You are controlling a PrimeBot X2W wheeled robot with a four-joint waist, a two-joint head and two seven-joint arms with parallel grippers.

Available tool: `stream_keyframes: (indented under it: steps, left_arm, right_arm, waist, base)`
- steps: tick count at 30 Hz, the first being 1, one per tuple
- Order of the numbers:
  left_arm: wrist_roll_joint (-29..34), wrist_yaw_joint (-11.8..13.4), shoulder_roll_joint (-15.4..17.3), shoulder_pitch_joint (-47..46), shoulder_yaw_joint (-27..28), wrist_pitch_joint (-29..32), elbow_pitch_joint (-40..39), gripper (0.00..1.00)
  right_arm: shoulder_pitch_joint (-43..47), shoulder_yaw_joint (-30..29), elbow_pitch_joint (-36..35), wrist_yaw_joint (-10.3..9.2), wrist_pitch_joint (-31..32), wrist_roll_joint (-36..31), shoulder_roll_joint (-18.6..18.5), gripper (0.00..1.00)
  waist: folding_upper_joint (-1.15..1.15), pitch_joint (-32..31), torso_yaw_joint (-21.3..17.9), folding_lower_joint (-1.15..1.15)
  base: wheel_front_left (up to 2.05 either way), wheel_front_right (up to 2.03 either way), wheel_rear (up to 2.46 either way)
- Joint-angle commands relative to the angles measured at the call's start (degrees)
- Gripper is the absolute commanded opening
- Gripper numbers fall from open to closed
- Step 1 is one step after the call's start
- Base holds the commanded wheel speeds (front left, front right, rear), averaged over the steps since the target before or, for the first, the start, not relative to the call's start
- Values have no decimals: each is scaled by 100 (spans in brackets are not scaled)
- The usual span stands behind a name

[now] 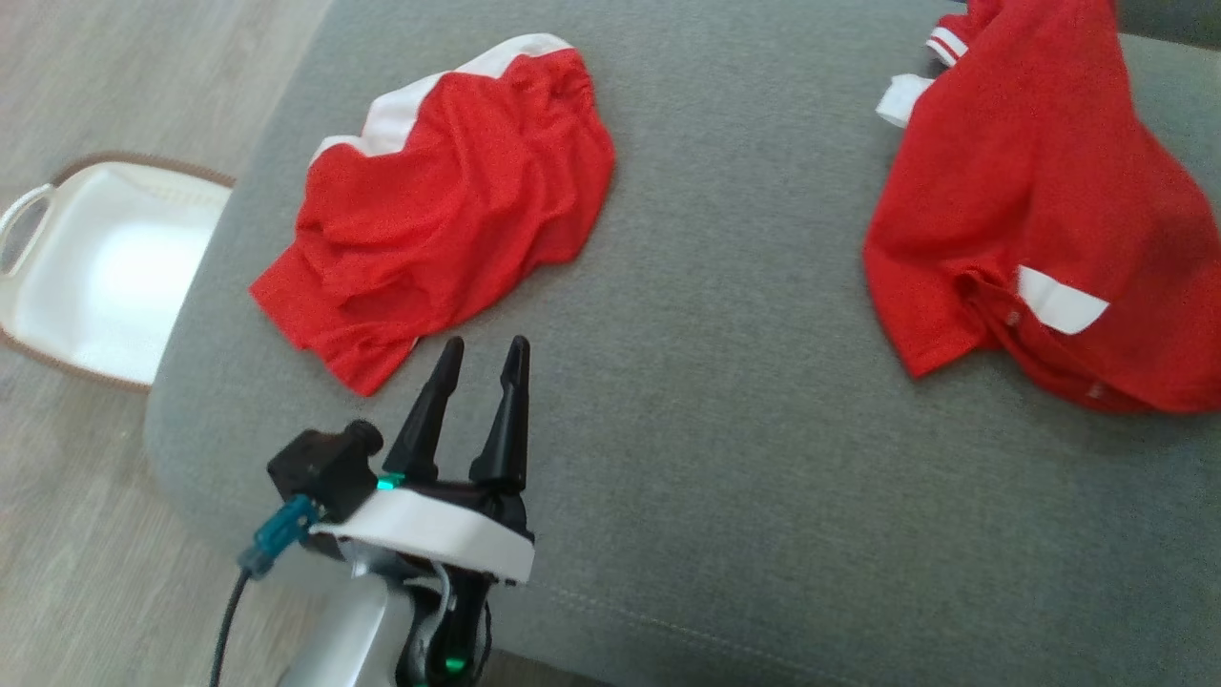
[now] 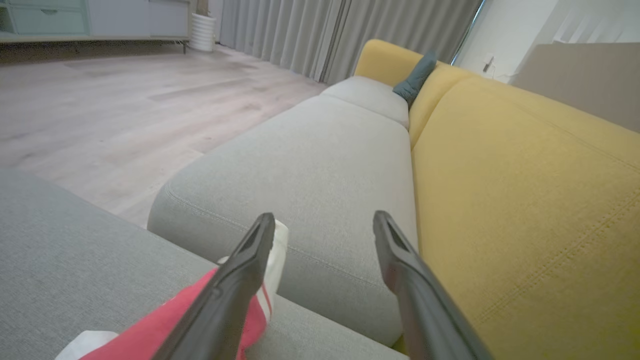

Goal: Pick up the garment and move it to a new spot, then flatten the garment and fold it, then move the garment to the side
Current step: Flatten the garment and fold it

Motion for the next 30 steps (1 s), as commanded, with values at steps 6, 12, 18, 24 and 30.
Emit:
stream_keyframes:
  steps: [6,12,18,24,30]
  left_arm:
    - [70,28,19,-278,322,-70,-248,100]
    - [186,33,19,-181,512,-70,-311,100]
    - [252,66,19,-7,704,-70,-389,100]
    - [290,41,19,238,797,-70,-367,100]
    - [322,10,19,342,785,-70,-345,100]
  right_arm:
    - [217,-343,-149,-4,-763,6,586,100]
    - [1133,-503,-970,-4,-933,276,1046,100]
    - [2832,-916,-2601,-4,-938,615,1432,100]
    - [4637,-1235,-3863,-4,-938,529,1961,100]
    - [5738,-1546,-4719,-4,-691,456,2247,100]
  waist:
    - [0,-304,-503,0]
    - [0,-699,-1029,0]
    - [0,-990,-1458,0]
    - [0,-1175,-1741,0]
    - [0,-1189,-1813,0]
  base:
    - [0,0,0]
    - [0,0,0]
    - [0,0,0]
    - [0,0,0]
    - [0,0,0]
